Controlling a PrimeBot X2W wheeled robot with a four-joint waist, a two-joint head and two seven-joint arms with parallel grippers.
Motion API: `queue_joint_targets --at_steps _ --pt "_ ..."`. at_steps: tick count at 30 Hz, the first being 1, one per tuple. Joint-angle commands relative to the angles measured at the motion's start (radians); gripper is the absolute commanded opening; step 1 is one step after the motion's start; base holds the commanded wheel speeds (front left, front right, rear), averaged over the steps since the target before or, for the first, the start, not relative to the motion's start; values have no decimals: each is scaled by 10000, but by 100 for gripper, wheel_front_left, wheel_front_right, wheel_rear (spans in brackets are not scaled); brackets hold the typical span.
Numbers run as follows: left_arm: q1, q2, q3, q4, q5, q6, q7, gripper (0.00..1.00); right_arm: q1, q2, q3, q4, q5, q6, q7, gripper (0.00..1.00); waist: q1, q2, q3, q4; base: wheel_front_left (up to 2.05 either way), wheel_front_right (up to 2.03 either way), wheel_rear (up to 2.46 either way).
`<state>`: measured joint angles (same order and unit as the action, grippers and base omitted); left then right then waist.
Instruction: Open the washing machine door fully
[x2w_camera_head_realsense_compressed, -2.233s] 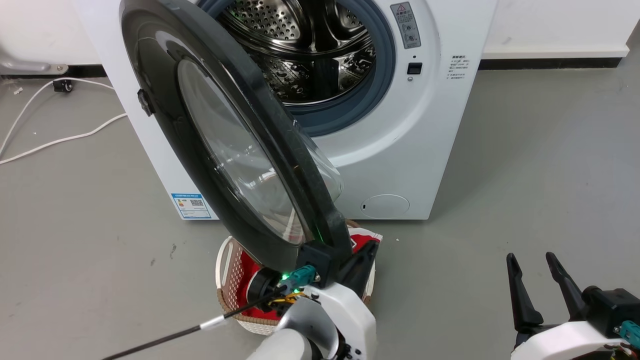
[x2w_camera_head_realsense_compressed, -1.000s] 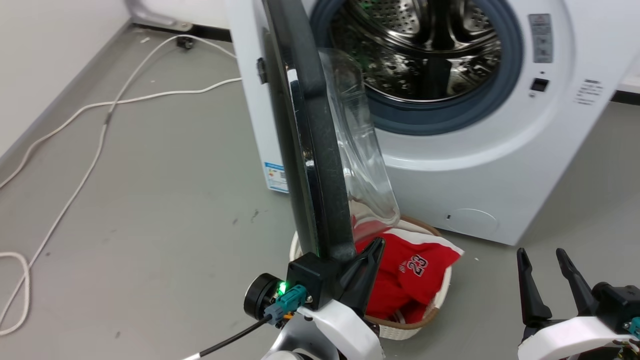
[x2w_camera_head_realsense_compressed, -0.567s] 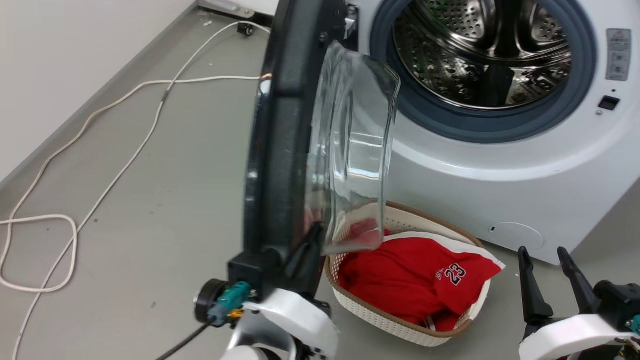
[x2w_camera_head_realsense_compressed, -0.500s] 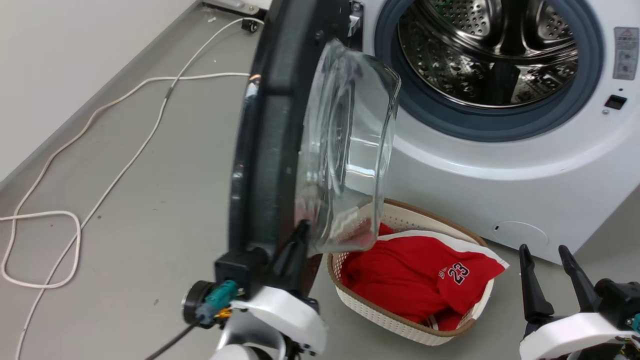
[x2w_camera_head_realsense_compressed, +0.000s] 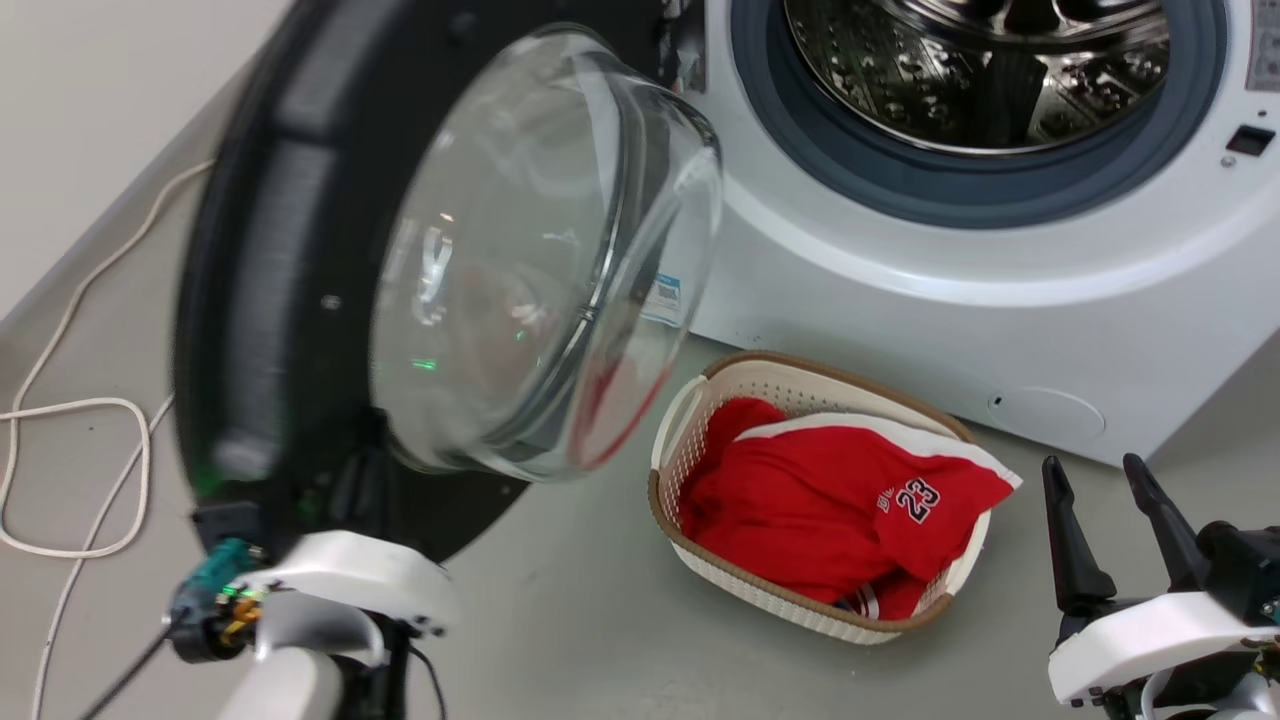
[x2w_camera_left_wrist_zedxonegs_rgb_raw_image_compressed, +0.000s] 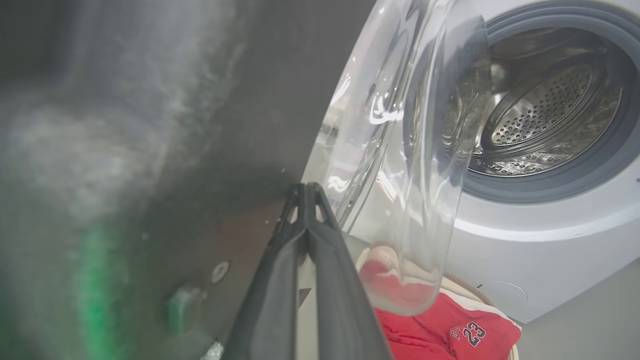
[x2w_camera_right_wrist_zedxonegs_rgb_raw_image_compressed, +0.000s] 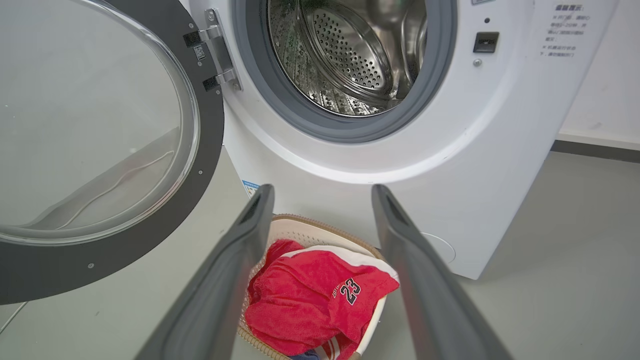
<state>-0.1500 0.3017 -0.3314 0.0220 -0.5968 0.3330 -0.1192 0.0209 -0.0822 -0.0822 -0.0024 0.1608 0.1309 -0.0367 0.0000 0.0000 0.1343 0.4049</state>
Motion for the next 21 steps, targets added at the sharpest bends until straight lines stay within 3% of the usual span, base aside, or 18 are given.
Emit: queue_joint_targets --at_steps 1,10,21 --pt "-177 167 287 141 -88 35 -101 0 -114 -90 16 -47 93 -2 4 100 0 0 189 -136 0 0 0" --pt "-834 899 1695 1430 -724 -412 -800 0 -455 -348 87 -100 195 -2 69 100 0 0 857 -446 0 0 0" --pt "-1534 1418 2645 3022 -1293 -1063 -1165 0 -765 -485 173 126 271 -2 -38 100 0 0 1233 -607 0 0 0"
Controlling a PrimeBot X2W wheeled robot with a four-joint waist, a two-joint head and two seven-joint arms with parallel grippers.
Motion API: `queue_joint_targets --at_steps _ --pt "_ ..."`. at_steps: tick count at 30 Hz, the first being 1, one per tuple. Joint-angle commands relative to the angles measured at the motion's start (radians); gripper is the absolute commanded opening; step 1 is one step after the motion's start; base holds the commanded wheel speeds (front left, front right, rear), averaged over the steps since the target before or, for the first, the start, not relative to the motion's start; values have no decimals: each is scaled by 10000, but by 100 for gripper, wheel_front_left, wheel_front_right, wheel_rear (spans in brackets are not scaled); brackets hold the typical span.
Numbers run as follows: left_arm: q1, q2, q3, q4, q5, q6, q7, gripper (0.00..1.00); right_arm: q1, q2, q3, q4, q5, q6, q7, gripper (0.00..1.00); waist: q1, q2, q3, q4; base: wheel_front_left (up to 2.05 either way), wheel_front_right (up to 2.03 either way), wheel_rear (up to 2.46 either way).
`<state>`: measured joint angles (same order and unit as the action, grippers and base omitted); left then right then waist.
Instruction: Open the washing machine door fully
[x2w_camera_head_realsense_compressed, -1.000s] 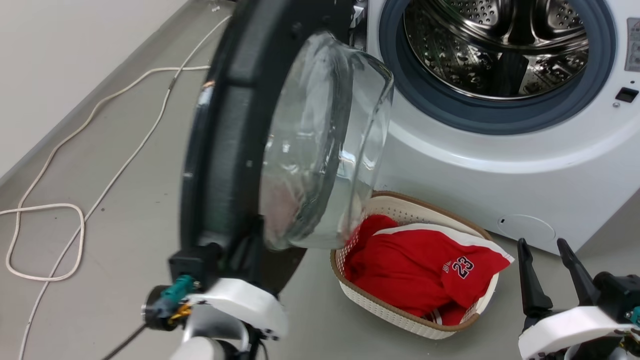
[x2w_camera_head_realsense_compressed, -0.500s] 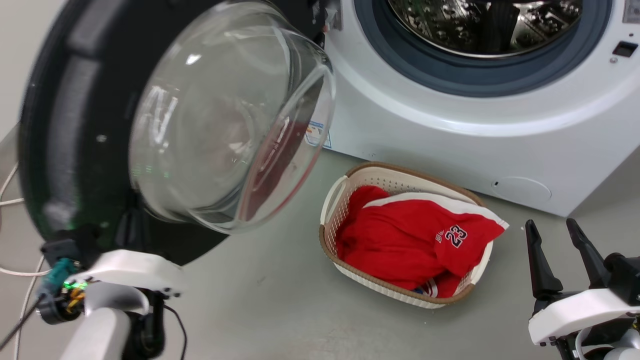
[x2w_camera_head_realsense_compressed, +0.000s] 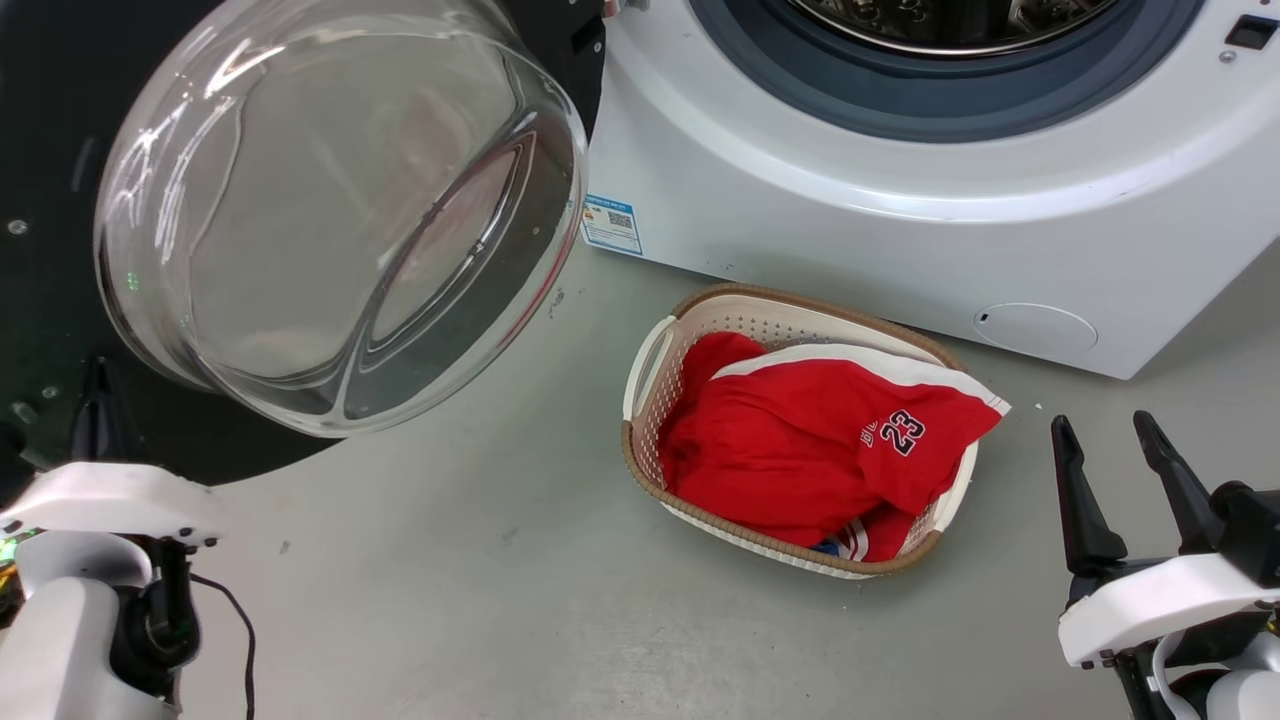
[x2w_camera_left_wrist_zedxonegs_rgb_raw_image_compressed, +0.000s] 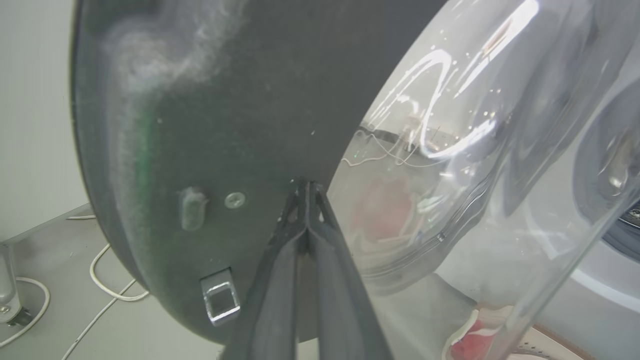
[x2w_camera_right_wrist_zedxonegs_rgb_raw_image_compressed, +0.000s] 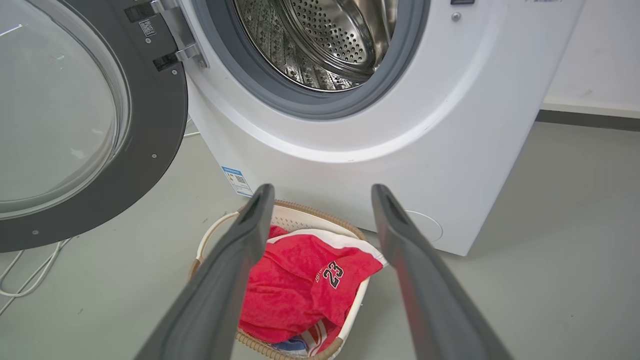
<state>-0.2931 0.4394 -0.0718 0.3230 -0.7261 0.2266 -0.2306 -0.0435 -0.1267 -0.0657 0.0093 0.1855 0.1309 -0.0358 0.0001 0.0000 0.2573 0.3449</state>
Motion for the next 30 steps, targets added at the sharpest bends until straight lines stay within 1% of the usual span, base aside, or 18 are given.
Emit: queue_joint_targets --at_steps 1,5,8,13,21,27,28,29,30 --pt "-158 80 76 131 -10 -52 -66 0 -148 -44 16 35 36 0 -69 100 -1 0 4 -20 0 0 0" --pt "-230 120 148 475 31 -182 -168 0 -164 -32 44 150 64 -2 -137 100 -1 0 -67 -59 0 0 0" --pt "-47 -16 102 488 121 -211 -227 0 -140 4 47 243 54 0 -178 100 -1 0 -189 -65 0 0 0" --pt "489 -208 -77 134 477 -92 -289 0 -22 135 20 467 68 0 -316 100 -1 0 -583 -42 0 0 0" --pt "1985 -99 -636 -1585 1275 349 -198 0 319 363 -138 826 96 -2 -521 100 -1 0 -1483 157 0 0 0" --pt "3002 -99 -1205 -3143 1724 841 311 0 641 528 -236 977 82 -2 -629 100 -1 0 -2111 344 0 0 0" --pt "3351 -135 -1474 -3799 1860 1025 601 0 755 606 -280 1031 83 -2 -646 100 -1 0 -2394 375 0 0 0" --pt "3431 -145 -1600 -4005 1919 1074 709 9 788 619 -305 1028 87 -2 -677 100 -1 0 -2477 370 0 0 0" --pt "3492 -137 -1711 -4214 1997 1096 803 27 821 637 -327 1014 89 -2 -698 100 -1 0 -2532 357 0 0 0"
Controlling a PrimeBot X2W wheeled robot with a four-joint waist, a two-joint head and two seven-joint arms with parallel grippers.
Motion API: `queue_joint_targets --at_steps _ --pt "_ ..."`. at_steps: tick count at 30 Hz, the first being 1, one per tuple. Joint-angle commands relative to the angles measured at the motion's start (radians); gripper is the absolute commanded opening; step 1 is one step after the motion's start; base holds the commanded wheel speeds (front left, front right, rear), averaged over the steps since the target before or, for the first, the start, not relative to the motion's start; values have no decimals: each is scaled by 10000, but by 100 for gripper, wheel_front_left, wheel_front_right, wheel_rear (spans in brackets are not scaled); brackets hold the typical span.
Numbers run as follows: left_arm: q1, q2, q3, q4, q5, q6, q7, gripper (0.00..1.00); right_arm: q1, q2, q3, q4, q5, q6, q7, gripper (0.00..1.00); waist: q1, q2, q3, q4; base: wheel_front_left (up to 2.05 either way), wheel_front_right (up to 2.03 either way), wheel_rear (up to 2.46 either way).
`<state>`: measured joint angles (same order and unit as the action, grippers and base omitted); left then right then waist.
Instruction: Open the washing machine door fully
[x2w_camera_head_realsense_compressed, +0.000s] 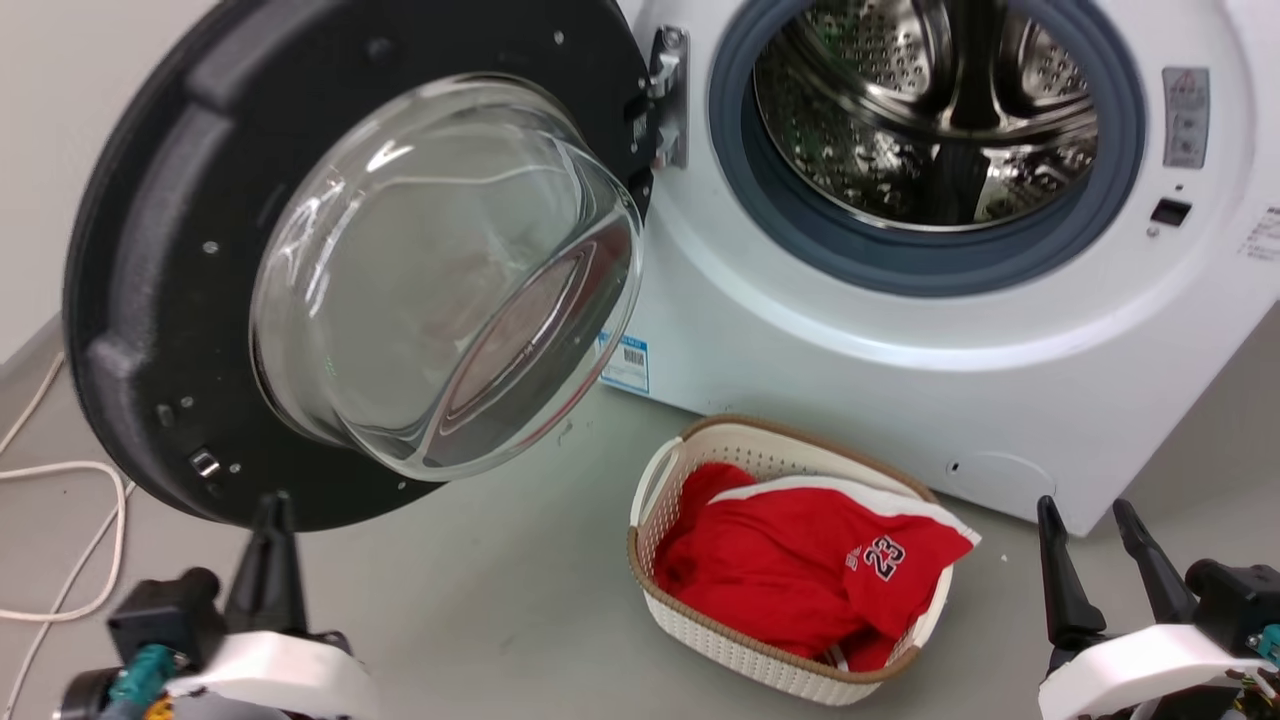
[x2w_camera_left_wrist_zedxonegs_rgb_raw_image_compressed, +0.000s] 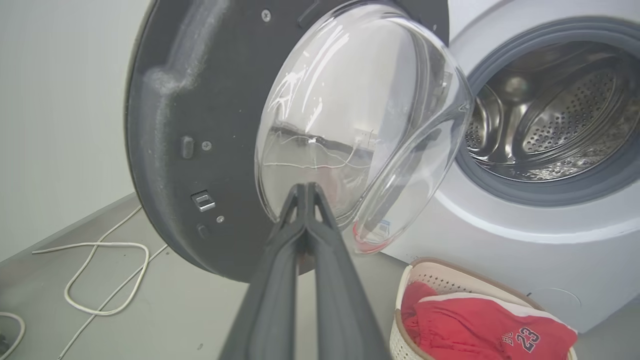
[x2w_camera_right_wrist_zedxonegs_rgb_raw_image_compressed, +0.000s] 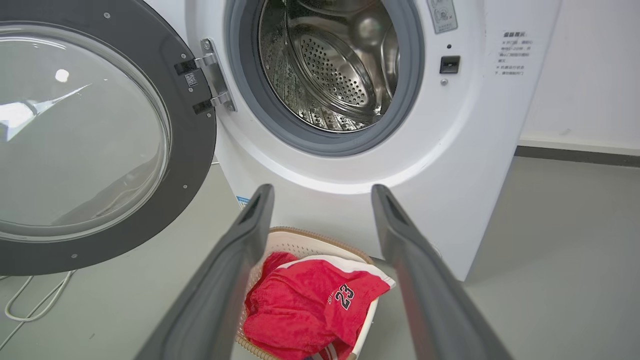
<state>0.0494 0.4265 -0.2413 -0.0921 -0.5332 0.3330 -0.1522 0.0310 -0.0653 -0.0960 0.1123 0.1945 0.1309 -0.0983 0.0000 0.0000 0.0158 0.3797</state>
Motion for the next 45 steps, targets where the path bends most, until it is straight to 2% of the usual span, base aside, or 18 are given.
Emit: queue_joint_targets --at_steps 1,3,4,5,6,10,15,23,31,37,45 --pt "112 -5 -152 -264 115 21 130 32 104 41 -53 -26 -1 -2 -70 100 0 0 -164 -10 0 0 0" --pt "212 20 -360 -557 236 73 324 38 116 74 -65 -44 -24 0 -65 100 0 0 -250 -96 0 0 0" --pt "243 44 -469 -694 290 87 415 48 124 85 -57 -48 -46 -2 -52 100 0 0 -288 -160 0 0 0" --pt "261 46 -539 -816 290 91 508 71 129 90 -49 -59 -65 -2 -37 100 0 0 -316 -243 0 0 0" --pt "250 42 -615 -921 301 75 591 100 136 94 -64 -83 -78 -2 -33 100 0 0 -330 -320 0 0 0" --pt "-17 51 -821 -1118 375 -67 678 100 151 121 1 -201 -119 -2 41 100 0 0 -316 -724 0 0 0" --pt "-449 -166 -1291 -869 516 -316 679 100 58 131 129 -325 -197 -2 154 100 0 0 -225 -1544 0 0 0" --pt "-1078 -512 -1639 519 672 -716 4 100 -140 136 355 -355 -245 -2 158 100 0 0 -91 -2996 0 0 0" --pt "-1484 -652 -1822 1805 990 -774 -526 100 -251 79 286 -479 -349 0 148 100 0 0 93 -4149 0 0 0" --pt "-1646 -728 -1771 2288 1007 -739 -736 100 -258 -54 351 -648 -348 -2 127 100 0 0 161 -4578 0 0 0" --pt "-1710 -698 -1634 2524 1037 -594 -872 100 -316 -194 476 -809 -373 -2 168 100 0 0 229 -4581 0 0 0"
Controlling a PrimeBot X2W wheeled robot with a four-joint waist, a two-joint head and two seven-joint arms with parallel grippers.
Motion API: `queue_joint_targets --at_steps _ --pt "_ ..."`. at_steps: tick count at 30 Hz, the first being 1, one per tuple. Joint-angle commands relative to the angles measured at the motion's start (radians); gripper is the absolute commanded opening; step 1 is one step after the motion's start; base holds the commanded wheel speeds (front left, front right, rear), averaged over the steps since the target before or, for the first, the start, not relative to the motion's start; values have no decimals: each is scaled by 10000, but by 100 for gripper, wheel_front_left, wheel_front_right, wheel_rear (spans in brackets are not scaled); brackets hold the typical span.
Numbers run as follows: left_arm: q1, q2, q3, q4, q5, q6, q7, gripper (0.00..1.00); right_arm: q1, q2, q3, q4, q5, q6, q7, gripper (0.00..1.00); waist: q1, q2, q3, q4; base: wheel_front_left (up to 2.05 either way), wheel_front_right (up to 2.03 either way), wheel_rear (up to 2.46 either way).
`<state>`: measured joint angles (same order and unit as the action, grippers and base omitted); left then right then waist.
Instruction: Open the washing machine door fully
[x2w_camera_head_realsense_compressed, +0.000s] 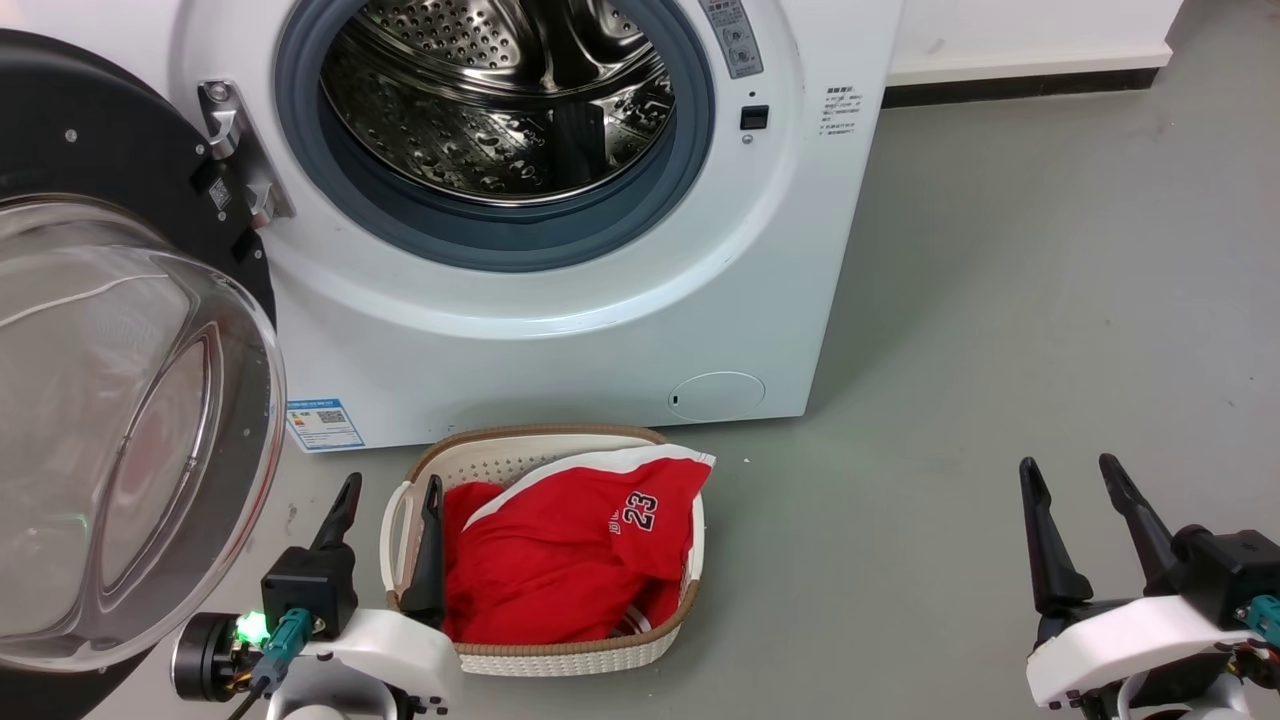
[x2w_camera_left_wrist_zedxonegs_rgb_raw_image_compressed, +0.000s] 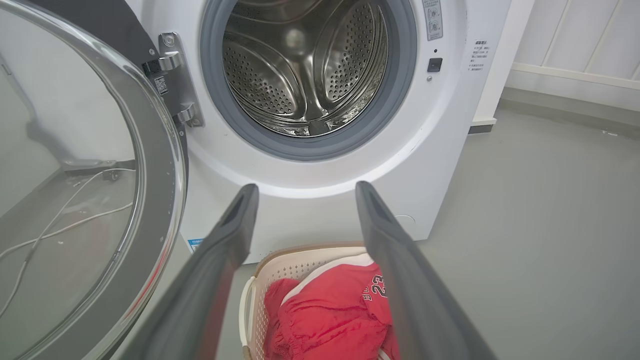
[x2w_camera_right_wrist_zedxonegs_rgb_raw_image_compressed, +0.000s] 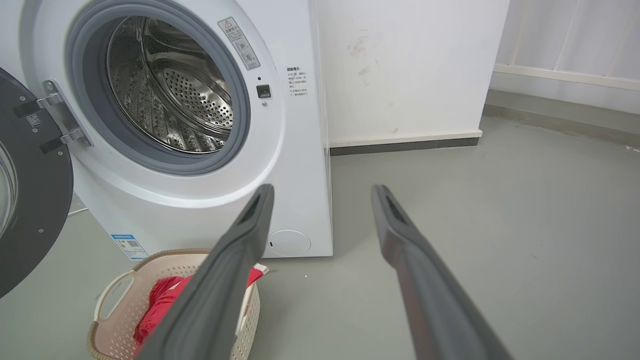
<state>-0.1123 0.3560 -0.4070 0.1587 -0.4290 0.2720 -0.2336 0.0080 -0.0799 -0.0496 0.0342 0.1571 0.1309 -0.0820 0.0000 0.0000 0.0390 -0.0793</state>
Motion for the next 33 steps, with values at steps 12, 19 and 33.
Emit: queue_joint_targets --at_steps 12,19,33 --pt "42 69 125 -21 -75 73 -155 100 -22 -88 163 -155 -111 -2 7 100 0 0 -80 178 0 0 0" --pt "75 111 143 -95 -115 84 -181 100 66 -43 160 -217 -142 -2 41 100 0 0 -73 164 0 0 0" --pt "256 -347 565 169 -1543 -428 227 0 20 26 71 330 1578 0 275 0 0 0 -104 194 0 0 0"
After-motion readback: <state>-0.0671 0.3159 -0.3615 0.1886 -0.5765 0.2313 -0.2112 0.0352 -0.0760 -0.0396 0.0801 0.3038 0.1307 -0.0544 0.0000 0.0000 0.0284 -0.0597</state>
